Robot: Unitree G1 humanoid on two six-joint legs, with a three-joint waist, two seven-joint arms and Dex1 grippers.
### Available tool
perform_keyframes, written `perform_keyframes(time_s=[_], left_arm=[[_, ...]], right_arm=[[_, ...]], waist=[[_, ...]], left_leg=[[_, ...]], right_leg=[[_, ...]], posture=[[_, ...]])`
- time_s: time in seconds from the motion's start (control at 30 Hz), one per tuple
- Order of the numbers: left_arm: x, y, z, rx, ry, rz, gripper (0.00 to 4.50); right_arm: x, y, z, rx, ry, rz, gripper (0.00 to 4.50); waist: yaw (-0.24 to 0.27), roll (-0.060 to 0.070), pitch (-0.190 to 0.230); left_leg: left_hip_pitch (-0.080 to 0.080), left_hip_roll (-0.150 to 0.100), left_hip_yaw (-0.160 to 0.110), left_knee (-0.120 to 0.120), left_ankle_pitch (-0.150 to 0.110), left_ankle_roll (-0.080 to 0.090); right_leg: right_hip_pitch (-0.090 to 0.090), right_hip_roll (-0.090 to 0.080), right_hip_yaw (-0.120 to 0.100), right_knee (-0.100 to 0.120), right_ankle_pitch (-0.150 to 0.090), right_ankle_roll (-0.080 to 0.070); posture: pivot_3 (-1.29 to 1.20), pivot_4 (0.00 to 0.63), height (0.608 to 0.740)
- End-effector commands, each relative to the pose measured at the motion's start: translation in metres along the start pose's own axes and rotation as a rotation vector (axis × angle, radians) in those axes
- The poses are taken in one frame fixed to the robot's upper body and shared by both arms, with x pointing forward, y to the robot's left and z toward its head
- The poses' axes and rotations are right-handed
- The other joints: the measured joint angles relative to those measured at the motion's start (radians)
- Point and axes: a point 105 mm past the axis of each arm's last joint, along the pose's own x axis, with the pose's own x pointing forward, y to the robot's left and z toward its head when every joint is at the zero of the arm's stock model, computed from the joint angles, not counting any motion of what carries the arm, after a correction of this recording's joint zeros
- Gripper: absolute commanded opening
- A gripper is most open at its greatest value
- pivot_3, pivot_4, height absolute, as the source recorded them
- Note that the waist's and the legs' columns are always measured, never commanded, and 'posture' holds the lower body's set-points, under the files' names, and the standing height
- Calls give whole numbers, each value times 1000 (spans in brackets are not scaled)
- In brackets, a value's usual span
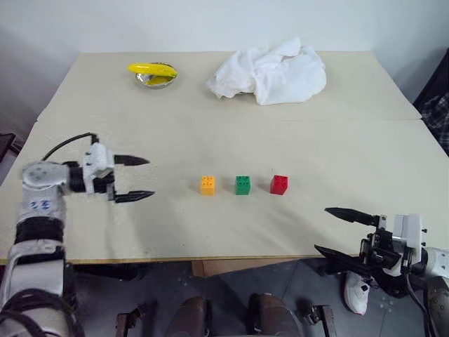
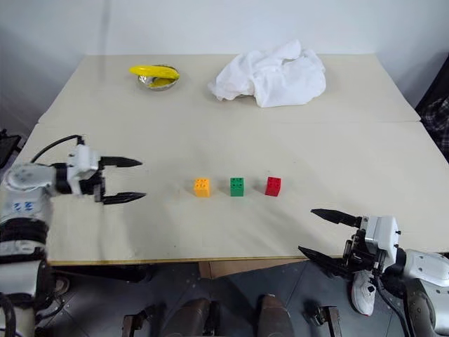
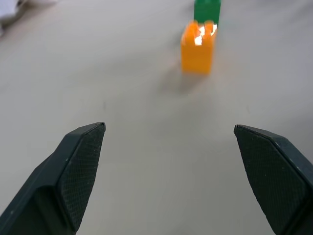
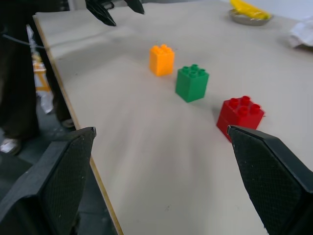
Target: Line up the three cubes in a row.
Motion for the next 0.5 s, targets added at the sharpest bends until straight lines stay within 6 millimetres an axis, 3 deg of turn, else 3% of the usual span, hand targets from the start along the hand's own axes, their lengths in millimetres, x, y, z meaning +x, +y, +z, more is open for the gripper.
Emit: perform_keyframes(time_s=[0.03,0.1,0.27,0.5], left_arm=[[-26,-21,0,0,1,108,4481],[-37,-48,-12,-45,32,145,4481],[-40,-87,-18,-118,44,206,4481],[-33,-100,-12,-168,16,255,4481]], right_arm=[[-3,-7,4,-33,-9,19,4500],[-3,-11,2,-34,-3,28,4500],[-8,-17,-4,-35,13,36,4500],[-14,-21,-12,-28,29,44,4500]], waist=[[1,0,0],[-1,1,0],[20,1,0],[24,1,0]], left_leg=[[0,0,0,0,0,0],[0,0,-1,-1,-1,-1],[1,1,-2,-1,-1,-1],[3,1,-1,-1,-2,-2]], right_leg=[[0,0,1,0,0,0],[0,0,3,-1,0,0],[2,0,4,-7,-1,-2],[4,0,5,-8,-1,-2]], posture=[[0,150,740],[0,150,740],[0,150,740],[0,150,740]])
